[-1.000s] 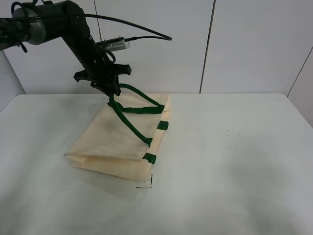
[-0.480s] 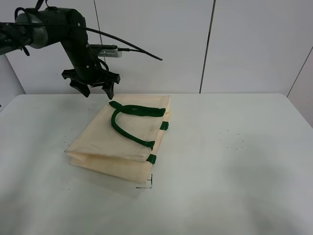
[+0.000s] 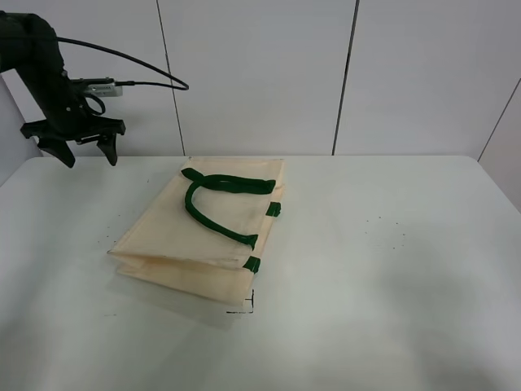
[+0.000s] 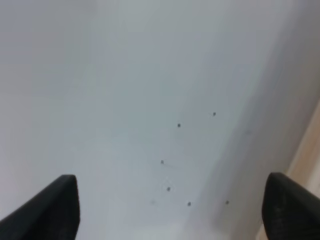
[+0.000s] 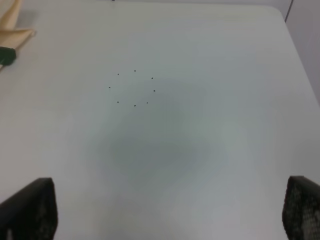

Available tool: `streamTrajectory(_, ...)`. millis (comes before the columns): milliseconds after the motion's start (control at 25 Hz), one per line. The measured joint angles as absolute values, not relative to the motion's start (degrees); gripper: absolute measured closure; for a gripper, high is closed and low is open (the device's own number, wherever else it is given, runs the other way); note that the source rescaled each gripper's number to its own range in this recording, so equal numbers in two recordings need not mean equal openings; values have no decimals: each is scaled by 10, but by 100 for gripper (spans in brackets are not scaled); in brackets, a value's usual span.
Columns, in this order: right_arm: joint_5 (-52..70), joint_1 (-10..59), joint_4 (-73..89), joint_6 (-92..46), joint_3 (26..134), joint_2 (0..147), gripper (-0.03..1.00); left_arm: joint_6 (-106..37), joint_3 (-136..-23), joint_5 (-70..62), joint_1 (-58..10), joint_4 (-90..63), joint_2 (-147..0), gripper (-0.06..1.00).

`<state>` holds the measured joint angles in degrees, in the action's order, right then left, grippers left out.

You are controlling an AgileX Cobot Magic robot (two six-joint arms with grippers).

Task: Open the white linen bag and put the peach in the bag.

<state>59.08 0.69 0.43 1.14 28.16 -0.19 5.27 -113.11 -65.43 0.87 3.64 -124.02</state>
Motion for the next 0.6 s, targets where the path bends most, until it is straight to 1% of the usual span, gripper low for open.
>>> streamTrajectory(160,591,7,4,11,282,-2,-3,48,-1076,-653,9,28,-1196,-6)
streamTrajectory(280,591,7,4,11,282,-2,-3,47,-1001,-664,8,26,-1134,-6)
streamTrajectory(520,591,7,4,11,282,-2,-3,46,-794,-663,8,25,-966,-6)
streamTrajectory(600,591,7,4,11,282,-2,-3,43,-709,-660,8,25,-895,-6)
